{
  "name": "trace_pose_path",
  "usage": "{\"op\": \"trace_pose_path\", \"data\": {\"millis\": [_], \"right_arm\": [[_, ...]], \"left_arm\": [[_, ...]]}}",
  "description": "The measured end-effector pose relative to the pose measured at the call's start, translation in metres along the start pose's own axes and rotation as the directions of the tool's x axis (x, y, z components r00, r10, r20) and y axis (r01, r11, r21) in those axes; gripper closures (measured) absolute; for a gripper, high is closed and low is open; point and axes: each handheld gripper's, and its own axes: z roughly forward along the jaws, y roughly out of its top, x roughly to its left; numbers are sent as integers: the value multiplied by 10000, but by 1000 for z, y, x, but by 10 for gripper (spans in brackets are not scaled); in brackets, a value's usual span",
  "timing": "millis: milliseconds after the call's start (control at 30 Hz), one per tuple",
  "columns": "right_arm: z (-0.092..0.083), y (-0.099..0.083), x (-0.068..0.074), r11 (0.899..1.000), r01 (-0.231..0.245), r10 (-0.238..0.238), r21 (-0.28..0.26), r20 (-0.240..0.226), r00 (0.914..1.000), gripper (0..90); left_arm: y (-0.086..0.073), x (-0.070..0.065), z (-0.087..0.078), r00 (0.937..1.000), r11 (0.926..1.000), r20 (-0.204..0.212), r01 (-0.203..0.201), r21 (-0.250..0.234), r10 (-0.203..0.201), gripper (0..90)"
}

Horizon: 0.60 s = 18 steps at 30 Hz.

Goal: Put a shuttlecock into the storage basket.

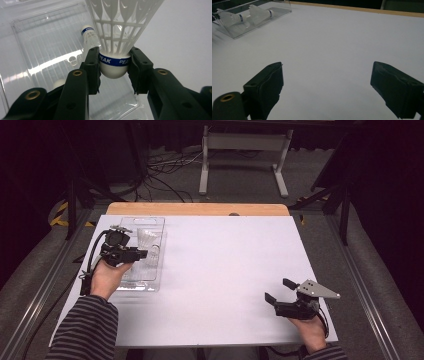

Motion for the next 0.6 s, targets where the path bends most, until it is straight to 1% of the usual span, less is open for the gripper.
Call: {"op": "trace_pose_path", "data": {"millis": [100,200,233,267,467,600], "right_arm": [[0,0,0,10000,0,0,-7,-3,10000,119],[0,0,0,10000,14,-14,15,6,10000,120],[0,0,0,10000,12,-12,19,3,10000,119],[0,0,0,10000,18,-18,13,-2,10000,119],[0,0,1,10000,34,-34,19,-4,10000,119],[1,0,0,10000,37,-37,39,-22,10000,119]], "left_arm": [[1,5,3,9998,9998,-107,182,83,-181,645],[4,10,5,9990,9995,-372,255,193,-248,645],[5,11,7,9986,9992,-397,352,199,-344,645],[5,12,7,9985,9989,-399,377,286,-366,645],[7,19,14,9965,9975,-622,577,406,-551,645],[8,24,19,9941,9960,-861,713,543,-665,645]]}}
